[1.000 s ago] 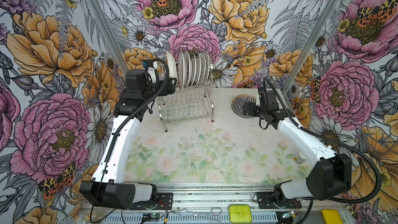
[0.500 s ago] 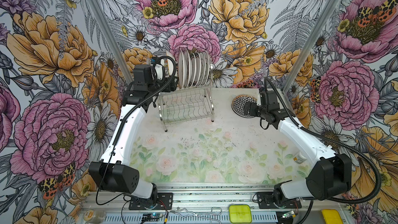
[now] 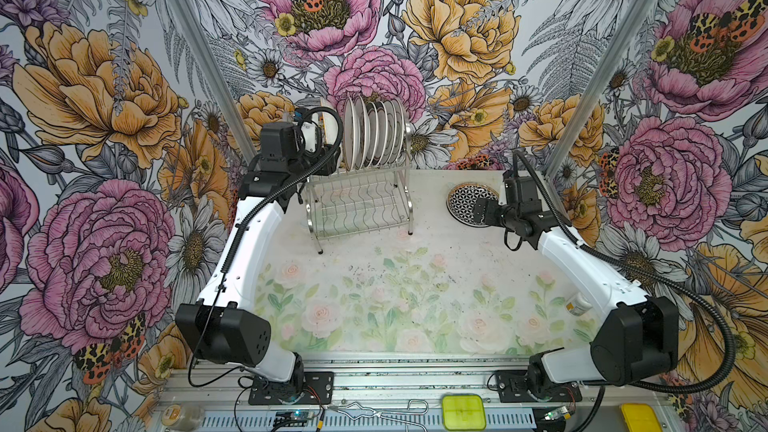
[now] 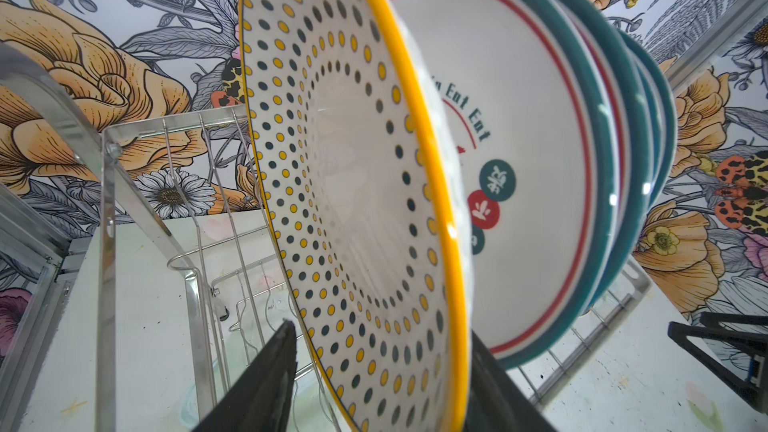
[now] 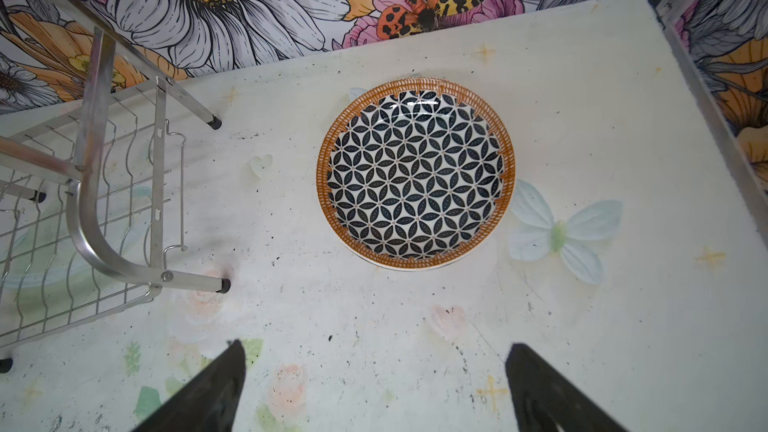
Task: Unload the plates from the dish rack
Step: 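Move the left gripper to the yellow-rimmed dotted plate at the rack front, then close the left gripper on the yellow-rimmed dotted plate's rim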
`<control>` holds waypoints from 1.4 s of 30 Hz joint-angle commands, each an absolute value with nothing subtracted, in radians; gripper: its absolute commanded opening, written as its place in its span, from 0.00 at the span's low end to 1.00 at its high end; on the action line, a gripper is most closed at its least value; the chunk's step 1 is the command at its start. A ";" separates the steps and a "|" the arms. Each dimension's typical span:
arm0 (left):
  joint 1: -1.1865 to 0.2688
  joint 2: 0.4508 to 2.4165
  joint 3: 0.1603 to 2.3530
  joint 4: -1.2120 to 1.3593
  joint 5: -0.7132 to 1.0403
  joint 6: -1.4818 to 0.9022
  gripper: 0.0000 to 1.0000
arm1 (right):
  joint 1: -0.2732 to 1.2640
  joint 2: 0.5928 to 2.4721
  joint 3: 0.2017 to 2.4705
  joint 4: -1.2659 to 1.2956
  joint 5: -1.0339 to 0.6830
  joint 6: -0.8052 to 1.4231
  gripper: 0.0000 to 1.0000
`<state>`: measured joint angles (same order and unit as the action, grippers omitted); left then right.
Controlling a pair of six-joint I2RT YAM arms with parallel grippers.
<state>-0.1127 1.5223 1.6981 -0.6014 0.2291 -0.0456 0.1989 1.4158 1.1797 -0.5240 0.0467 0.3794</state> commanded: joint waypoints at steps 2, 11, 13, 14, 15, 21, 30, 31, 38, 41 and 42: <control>-0.110 1.542 1.726 -0.599 0.213 -0.016 0.57 | 0.190 1.401 1.180 -0.520 0.033 0.372 0.99; -0.115 1.567 1.743 -0.597 0.208 -0.005 0.43 | 0.181 1.392 1.176 -0.518 0.030 0.373 0.99; -0.116 1.568 1.744 -0.597 0.205 0.000 0.42 | 0.177 1.391 1.174 -0.519 0.027 0.374 0.99; -0.117 1.570 1.744 -0.597 0.203 0.001 0.41 | 0.176 1.390 1.173 -0.518 0.026 0.374 0.99; -0.116 1.571 1.743 -0.597 0.205 0.001 0.40 | 0.174 1.391 1.172 -0.518 0.026 0.373 0.99; -0.118 1.569 1.737 -0.597 0.202 0.008 0.31 | 0.169 1.389 1.170 -0.518 0.024 0.373 0.99; -0.119 1.573 1.742 -0.597 0.210 0.021 0.21 | 0.160 1.390 1.172 -0.519 0.021 0.374 0.99; -0.119 1.577 1.746 -0.598 0.212 0.023 0.19 | 0.160 1.389 1.172 -0.518 0.022 0.372 0.99; -0.130 1.585 1.760 -0.599 0.222 0.038 0.08 | 0.149 1.392 1.191 -0.518 0.020 0.370 0.99; -0.136 1.584 1.768 -0.600 0.221 0.041 0.04 | 0.148 1.397 1.194 -0.519 0.018 0.370 0.99; -0.137 1.584 1.770 -0.600 0.217 0.043 0.02 | 0.147 1.398 1.194 -0.520 0.016 0.370 0.99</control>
<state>-0.1364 1.5661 1.7359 -0.6144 0.2588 0.0265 0.1543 1.4155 1.1732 -0.5240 0.0284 0.3790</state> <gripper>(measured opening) 0.148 0.992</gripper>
